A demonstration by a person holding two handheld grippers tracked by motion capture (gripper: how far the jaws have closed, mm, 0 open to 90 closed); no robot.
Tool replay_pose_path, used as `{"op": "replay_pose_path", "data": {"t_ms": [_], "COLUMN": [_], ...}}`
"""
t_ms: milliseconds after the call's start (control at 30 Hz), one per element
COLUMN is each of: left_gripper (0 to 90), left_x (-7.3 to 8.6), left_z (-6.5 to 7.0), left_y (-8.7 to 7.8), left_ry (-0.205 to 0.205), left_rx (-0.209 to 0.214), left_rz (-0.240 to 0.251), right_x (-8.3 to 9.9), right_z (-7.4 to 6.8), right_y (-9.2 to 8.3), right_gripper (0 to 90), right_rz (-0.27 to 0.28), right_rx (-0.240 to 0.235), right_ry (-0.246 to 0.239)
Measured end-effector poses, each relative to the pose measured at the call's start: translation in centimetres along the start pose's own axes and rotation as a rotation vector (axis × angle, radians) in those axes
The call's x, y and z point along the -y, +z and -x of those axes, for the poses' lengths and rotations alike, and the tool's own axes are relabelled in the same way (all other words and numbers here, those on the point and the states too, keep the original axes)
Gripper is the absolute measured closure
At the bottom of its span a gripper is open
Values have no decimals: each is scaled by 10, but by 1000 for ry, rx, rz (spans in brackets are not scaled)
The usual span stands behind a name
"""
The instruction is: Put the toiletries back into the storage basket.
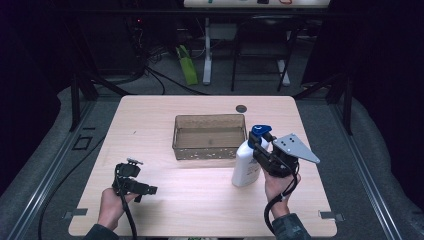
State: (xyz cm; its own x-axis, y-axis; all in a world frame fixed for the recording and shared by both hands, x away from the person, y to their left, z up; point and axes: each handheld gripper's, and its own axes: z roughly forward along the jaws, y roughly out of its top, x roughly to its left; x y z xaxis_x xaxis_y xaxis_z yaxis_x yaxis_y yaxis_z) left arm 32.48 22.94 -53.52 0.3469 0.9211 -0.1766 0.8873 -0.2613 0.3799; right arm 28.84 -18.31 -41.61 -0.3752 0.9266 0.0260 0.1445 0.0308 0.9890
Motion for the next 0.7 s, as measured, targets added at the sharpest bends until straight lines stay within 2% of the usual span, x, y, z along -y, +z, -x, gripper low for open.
{"op": "replay_pose_path", "data": {"t_ms": [467, 700], "left_gripper": [152, 152], "left_x": [0, 0], "left_z": [0, 0], "left_y": [0, 0], "left_ry": [2, -1], "left_rx": [0, -2], "left_rz": [-2, 1], "right_x": [-2, -9], "right_z": [1, 2], "right_y": [-1, -5], "right_gripper": [594, 594], "right_rz": [4, 21], "right_rx": [2, 3], "right_ry": [2, 4]}}
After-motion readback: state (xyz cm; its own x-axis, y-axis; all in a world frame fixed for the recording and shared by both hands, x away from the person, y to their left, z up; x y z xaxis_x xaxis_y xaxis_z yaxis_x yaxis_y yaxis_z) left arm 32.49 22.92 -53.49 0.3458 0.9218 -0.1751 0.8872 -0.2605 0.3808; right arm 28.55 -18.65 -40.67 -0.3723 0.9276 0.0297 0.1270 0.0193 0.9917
